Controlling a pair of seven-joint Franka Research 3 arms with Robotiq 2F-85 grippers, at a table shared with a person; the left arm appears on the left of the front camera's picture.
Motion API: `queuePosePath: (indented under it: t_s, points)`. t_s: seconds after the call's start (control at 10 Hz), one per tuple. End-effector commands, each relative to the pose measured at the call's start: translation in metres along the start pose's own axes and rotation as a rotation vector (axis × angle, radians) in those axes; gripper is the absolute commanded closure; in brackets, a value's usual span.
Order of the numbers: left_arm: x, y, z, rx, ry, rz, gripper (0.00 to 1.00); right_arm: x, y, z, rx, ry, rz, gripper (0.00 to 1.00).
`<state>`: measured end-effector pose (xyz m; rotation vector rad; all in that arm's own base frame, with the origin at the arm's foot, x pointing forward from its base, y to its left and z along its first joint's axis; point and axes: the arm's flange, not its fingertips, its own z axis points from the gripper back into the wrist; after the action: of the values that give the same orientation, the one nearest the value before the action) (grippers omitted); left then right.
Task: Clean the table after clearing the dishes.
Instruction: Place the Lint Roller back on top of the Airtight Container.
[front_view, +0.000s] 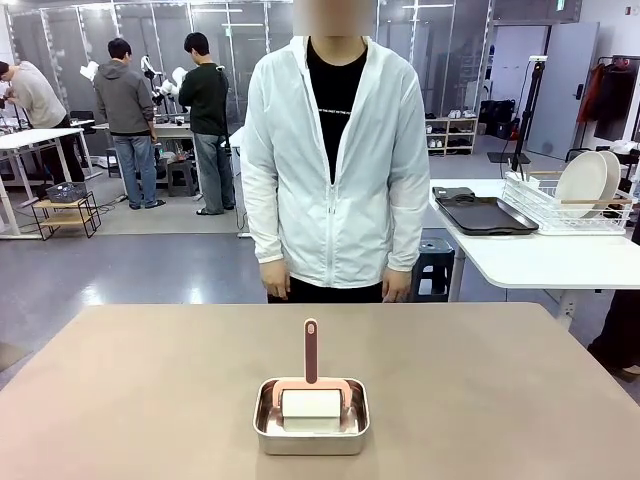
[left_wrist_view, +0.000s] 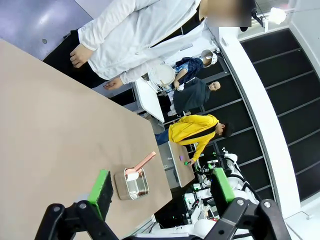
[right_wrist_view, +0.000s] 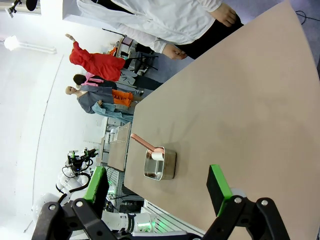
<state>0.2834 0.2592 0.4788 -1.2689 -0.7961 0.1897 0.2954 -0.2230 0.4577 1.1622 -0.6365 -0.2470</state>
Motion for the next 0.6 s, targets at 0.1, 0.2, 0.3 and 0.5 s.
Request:
queuePosePath:
  t_s: [0.1, 0.2, 0.3, 0.5]
  points:
    - [-0.0001, -0.0054, 0.0018, -0.010, -0.006, -0.003, 0.00, -0.0003, 0.0015, 0.0003, 0.007, -0.001, 0.015, 0.00]
    - [-0.0001, -0.0054, 0.0018, -0.010, -0.006, -0.003, 0.00, -0.0003, 0.0015, 0.0003, 0.007, -0.001, 0.015, 0.00]
    - [-0.0001, -0.0054, 0.0018, -0.010, -0.006, -0.003, 0.00, -0.0003, 0.0015, 0.0003, 0.007, -0.001, 0.015, 0.00]
    - [-0.0001, -0.0054, 0.0018, -0.010, -0.006, -0.003, 0.00, -0.0003, 0.0015, 0.0003, 0.007, -0.001, 0.015, 0.00]
